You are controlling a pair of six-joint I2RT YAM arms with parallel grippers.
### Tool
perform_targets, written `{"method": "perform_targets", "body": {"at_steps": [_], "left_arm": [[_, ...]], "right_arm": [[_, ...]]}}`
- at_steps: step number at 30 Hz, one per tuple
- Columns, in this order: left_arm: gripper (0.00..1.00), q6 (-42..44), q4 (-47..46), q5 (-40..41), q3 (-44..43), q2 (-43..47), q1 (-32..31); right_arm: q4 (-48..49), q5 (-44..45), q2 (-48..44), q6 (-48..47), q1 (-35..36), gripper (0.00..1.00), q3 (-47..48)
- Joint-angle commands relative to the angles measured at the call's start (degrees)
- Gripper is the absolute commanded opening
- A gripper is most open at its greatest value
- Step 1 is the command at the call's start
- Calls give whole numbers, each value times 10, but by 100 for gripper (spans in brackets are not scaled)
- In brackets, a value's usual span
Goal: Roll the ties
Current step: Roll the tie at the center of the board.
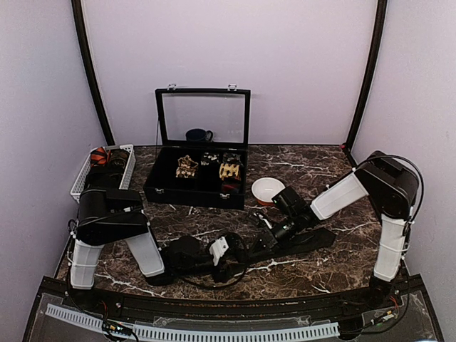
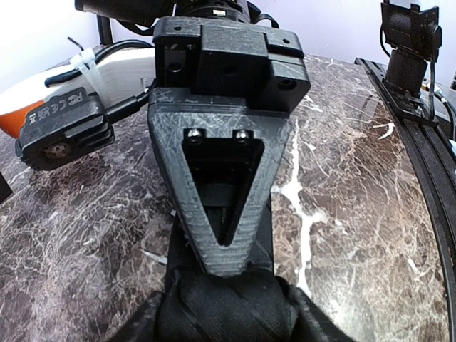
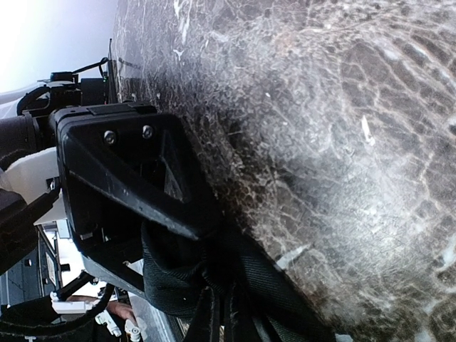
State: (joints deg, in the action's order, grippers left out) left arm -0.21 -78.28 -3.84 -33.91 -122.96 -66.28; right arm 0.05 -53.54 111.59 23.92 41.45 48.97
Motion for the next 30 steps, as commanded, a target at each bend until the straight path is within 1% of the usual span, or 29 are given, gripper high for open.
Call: {"method": "perform_targets", "body": {"at_steps": [1, 3, 5, 6, 7, 8, 10, 12, 14, 17, 19, 26, 30], "left_arm": [[49, -23, 35, -11, -1, -15, -3], [42, -25, 61, -11, 1, -6, -3], [37, -22, 89, -7, 10, 12, -3], [35, -17, 107, -5, 13, 20, -3], [34, -10, 128, -2, 17, 29, -4], [33, -2, 149, 5, 19, 37, -4], [33, 13, 194, 12, 18, 51, -4], [33, 29, 232, 16, 16, 61, -4], [33, 35, 254, 18, 15, 68, -4], [33, 42, 280, 14, 7, 74, -5], [33, 46, 295, 15, 0, 76, -5], [33, 58, 327, 13, -14, 76, -5], [33, 58, 326, 16, -12, 76, -5]], "right_arm": [[-90, 169, 52, -21, -2, 0, -32], [-96, 167, 40, -22, -3, 0, -27], [-111, 165, 21, -22, -4, 5, -20], [-120, 164, 10, -23, -6, 9, -15], [-128, 159, -1, -23, -8, 15, -11], [-134, 154, -16, -22, -11, 23, -8], [-149, 147, -40, -13, -12, 35, 4], [-151, 129, -63, 9, -12, 42, 10], [-155, 124, -85, 28, -7, 45, 15], [-173, 126, -94, 41, 6, 47, 30], [-186, 131, -92, 46, 17, 47, 49], [-220, 146, -53, 64, 57, 38, 128], [-236, 155, -30, 64, 78, 37, 146]]}}
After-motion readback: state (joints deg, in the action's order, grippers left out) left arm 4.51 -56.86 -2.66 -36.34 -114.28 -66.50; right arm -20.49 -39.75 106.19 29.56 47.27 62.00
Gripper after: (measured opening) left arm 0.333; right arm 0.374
